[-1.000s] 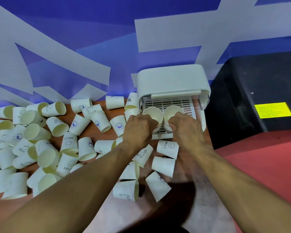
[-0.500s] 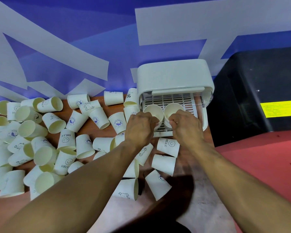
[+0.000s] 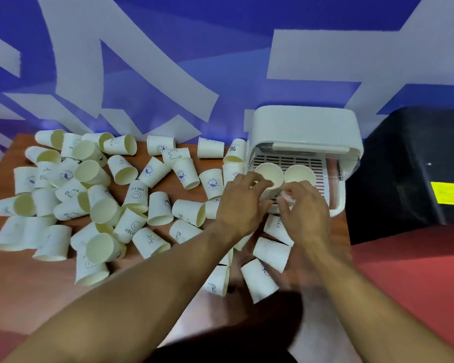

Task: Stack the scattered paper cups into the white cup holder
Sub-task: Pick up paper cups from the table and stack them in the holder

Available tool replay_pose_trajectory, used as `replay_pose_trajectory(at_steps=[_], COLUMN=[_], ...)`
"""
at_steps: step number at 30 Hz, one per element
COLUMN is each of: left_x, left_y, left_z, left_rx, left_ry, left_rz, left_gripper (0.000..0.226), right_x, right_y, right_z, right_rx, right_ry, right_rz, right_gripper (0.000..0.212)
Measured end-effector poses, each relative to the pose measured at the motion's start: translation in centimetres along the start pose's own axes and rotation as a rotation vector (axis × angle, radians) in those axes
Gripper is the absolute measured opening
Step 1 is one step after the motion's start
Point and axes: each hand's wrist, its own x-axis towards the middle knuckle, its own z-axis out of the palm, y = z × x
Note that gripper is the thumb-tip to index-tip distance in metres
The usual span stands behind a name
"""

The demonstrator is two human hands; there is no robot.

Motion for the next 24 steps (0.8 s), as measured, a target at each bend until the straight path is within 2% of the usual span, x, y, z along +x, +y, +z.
replay_pose_trajectory(at_steps=[6, 17, 19, 24], left_x=[-5.6, -18.1, -19.6, -22.0], left_y=[-2.4, -8.7, -9.9, -13.8], left_z=[-2.6, -7.5, -8.5, -9.7], left_rx=[-0.006, -0.073, -0.081, -0.074], left_ry=[0.019, 0.153, 0.185, 0.126], left_rz=[-0.123, -0.541, -0.606, -0.796], left_gripper=[0.026, 0.033, 0.028, 0.027], right_x=[-2.9, -7.6, -8.2, -9.3], right_y=[-4.5, -13.8, -15.5, -19.0], right_z=[0.7, 5.7, 6.8, 9.9], right_rx=[0.083, 0.141, 0.146, 0.117], right_ry=[-0.055, -0.289, -0.335, -0.425], right_rz=[-0.104, -0.264, -0.300, -0.301], right_gripper=[0.022, 0.024, 0.024, 0.017])
